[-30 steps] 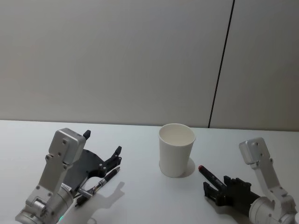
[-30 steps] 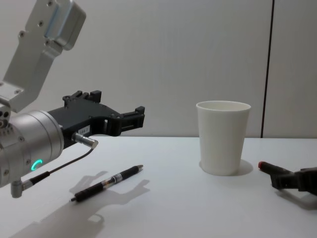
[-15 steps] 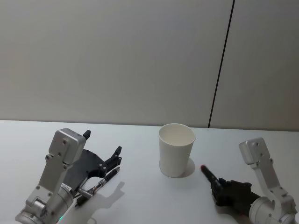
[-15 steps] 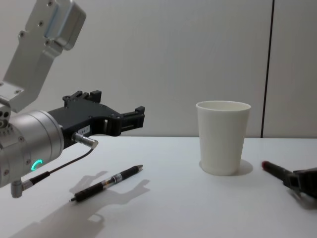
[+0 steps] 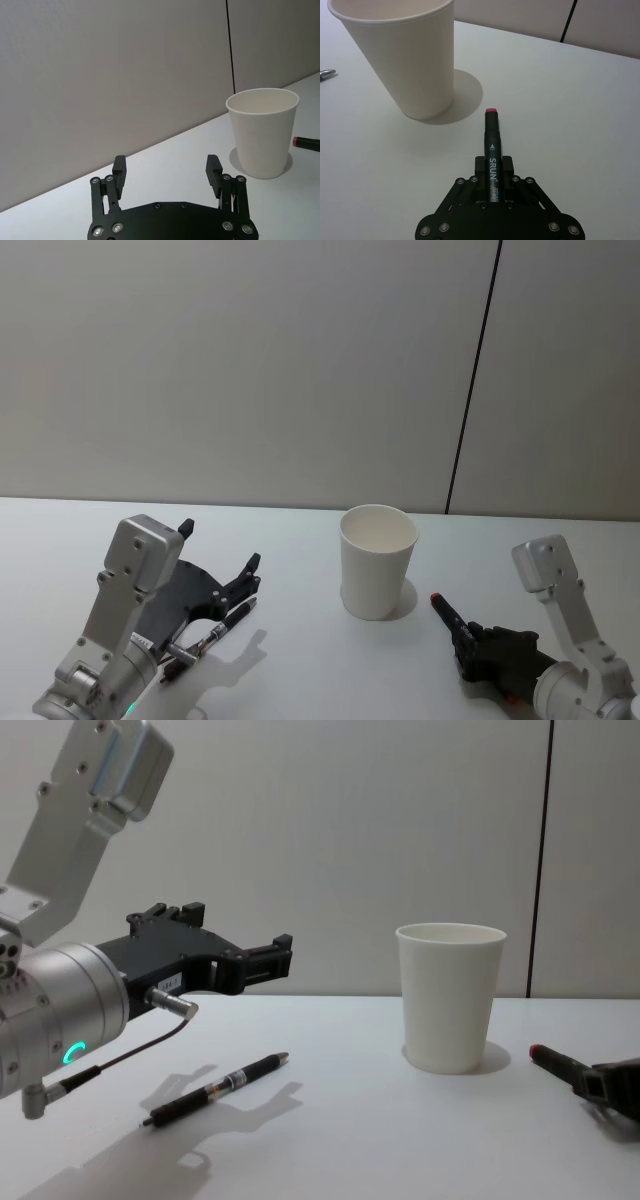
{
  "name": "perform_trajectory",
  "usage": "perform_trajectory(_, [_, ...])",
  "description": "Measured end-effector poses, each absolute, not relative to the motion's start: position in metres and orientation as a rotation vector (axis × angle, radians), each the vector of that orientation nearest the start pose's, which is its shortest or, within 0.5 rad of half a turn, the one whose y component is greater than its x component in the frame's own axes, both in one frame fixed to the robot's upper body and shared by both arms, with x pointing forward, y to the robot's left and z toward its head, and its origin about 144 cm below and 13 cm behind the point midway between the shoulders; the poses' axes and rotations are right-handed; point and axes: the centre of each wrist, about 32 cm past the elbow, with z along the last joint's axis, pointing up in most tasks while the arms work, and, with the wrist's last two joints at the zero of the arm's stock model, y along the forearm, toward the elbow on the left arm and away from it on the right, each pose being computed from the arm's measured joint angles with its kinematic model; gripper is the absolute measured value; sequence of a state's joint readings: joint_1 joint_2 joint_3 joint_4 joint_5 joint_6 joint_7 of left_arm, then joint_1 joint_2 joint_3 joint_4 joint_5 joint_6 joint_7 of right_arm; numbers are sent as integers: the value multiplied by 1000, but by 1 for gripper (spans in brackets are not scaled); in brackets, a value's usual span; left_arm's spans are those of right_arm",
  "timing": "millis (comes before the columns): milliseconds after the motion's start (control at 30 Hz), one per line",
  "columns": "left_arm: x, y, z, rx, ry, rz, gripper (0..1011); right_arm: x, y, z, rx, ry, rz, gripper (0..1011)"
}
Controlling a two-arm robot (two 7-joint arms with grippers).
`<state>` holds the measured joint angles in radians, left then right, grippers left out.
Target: Place the pen into the pen holder.
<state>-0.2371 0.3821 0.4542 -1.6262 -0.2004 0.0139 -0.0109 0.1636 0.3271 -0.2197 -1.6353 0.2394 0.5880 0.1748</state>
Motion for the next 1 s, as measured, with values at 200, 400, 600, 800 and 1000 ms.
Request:
perform_trajectory(200, [492,198,1204,61,-267,1124,1003,493,-250,1204,-404,232,-1191,193])
perform_trajectory(400, [492,198,1204,61,-267,1124,1003,494,-252,1204,-345,216,-1204,193])
perform_trajectory(600, [492,198,1204,61,-268,1124,1003,495,-254,1204,-256,189,-1218,193])
perform_trajectory(800, [492,198,1204,61,-268,1124,1003,496,-255,1204,-148,157,-1225,193])
perform_trajectory(1000, [492,198,1204,61,-268,1124,1003,498,-257,1206,-37,124,-1224,193])
